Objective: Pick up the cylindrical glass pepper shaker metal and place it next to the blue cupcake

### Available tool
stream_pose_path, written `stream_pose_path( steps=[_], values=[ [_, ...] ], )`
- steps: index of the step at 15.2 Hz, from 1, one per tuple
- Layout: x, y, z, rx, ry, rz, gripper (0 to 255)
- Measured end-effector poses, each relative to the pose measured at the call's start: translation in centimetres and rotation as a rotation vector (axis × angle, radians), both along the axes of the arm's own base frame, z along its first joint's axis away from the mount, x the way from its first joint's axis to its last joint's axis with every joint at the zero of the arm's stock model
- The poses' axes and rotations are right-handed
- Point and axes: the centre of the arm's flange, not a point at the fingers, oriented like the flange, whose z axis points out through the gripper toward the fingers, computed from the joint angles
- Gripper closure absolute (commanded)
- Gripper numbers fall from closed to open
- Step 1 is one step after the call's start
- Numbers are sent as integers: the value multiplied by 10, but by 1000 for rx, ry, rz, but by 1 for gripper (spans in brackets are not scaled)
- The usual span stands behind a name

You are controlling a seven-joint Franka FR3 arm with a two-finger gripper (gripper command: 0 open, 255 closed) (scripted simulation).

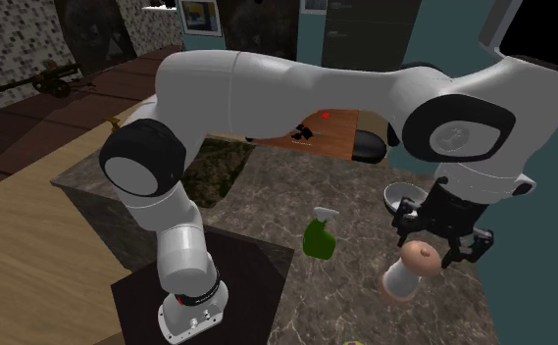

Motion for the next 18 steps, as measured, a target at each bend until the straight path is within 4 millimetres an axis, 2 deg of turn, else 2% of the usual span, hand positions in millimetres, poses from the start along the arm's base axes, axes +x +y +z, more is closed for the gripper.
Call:
stream_pose_path(
  steps=[18],
  values=[
    [0, 1, -96, 0, 0, 0, 255]
  ],
)
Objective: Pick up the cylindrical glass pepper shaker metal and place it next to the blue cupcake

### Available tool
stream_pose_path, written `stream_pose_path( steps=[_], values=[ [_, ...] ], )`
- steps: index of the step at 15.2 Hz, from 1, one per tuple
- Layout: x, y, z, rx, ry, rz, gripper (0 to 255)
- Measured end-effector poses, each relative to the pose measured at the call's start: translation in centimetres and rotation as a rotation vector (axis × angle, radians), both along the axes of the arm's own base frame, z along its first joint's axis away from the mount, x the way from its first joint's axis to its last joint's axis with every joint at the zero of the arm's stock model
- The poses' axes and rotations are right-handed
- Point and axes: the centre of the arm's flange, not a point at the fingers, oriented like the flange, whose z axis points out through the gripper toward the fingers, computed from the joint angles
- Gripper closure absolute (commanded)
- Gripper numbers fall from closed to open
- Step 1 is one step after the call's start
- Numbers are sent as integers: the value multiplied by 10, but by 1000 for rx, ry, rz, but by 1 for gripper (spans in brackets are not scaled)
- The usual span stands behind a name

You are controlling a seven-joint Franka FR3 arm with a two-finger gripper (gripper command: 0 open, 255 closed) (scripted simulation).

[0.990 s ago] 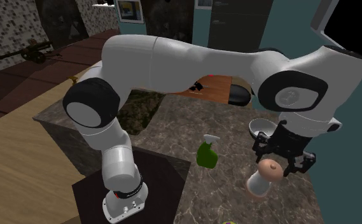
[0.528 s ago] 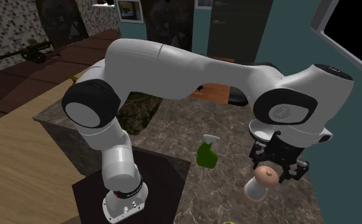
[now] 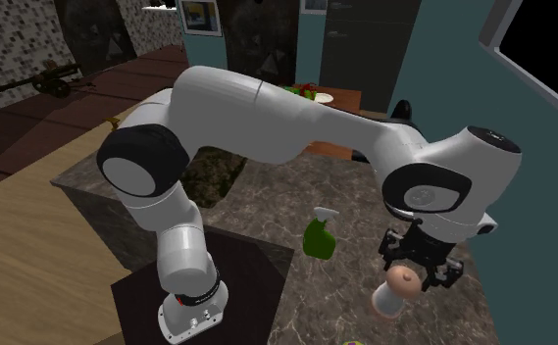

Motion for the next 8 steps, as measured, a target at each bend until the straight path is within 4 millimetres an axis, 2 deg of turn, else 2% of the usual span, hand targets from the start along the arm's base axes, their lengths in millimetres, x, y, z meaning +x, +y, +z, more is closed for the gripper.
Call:
stream_pose_path(
  steps=[8],
  values=[
    [-2, -1, -44, 0, 0, 0, 255]
  ],
)
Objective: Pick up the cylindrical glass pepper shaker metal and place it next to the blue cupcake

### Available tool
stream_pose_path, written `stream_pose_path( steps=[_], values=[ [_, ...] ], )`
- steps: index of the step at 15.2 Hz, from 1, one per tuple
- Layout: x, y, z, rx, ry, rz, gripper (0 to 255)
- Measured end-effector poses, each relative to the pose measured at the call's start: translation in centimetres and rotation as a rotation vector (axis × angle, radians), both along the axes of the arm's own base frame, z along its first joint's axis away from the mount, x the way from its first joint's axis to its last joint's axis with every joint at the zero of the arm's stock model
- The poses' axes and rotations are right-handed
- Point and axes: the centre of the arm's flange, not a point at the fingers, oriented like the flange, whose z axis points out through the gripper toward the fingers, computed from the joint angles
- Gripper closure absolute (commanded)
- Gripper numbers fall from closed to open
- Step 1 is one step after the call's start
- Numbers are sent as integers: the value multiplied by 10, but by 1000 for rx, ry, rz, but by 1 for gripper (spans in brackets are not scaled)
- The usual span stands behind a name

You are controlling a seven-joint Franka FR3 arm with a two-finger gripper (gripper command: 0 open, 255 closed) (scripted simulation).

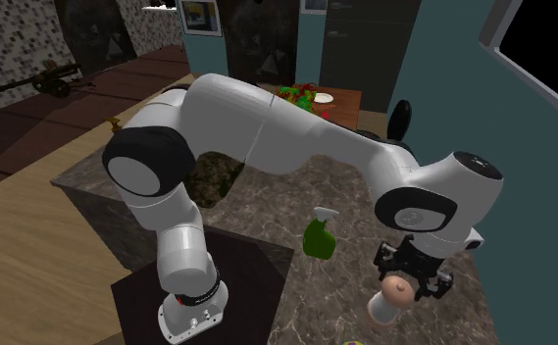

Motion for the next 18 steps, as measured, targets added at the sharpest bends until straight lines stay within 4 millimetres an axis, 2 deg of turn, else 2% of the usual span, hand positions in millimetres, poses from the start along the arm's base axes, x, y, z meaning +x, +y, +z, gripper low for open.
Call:
stream_pose_path(
  steps=[9, 16, 17, 18],
  values=[
    [1, 3, -45, 0, 0, 0, 255],
    [1, 1, -50, 0, 0, 0, 255],
    [1, 1, -50, 0, 0, 0, 0],
    [1, 1, -50, 0, 0, 0, 0]
  ],
)
